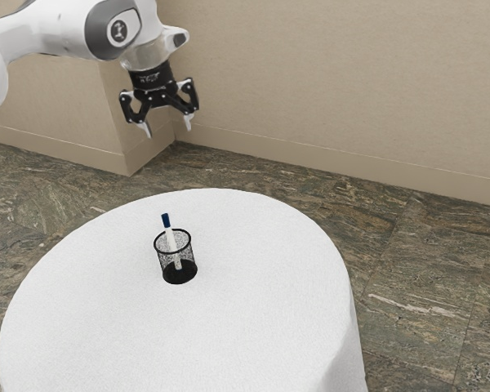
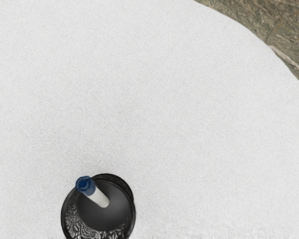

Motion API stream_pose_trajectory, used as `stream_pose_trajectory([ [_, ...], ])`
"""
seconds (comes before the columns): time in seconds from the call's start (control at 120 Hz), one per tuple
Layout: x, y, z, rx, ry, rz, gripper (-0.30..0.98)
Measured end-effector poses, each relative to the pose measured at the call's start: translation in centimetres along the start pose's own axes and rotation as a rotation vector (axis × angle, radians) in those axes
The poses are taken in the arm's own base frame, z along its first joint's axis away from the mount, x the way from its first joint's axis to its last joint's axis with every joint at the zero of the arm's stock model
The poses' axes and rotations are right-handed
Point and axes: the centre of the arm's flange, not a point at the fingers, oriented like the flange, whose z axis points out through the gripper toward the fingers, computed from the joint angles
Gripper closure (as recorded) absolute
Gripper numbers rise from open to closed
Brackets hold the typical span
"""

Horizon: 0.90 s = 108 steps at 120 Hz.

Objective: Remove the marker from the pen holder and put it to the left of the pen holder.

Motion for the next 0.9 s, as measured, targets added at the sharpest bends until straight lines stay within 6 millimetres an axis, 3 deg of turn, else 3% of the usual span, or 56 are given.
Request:
stream_pose_trajectory([
  [0.133, -1.3, 0.4, 0.8, 0.049, -0.054, 0.102, 0.06],
  [0.2, -1.8, -0.1, 4.3, 0.093, -0.117, 0.085, 0.05],
  [0.317, -1.0, -1.6, 12.4, 0.132, -0.203, 0.017, 0.03],
  [0.442, -0.4, -2.5, 16.9, 0.137, -0.206, -0.048, 0.01],
  [0.692, 0.2, -4.8, 21.4, 0.143, -0.199, -0.164, 0.00],
  [0.9, 0.1, -5.3, 22.7, 0.125, -0.186, -0.223, 0.04],
])
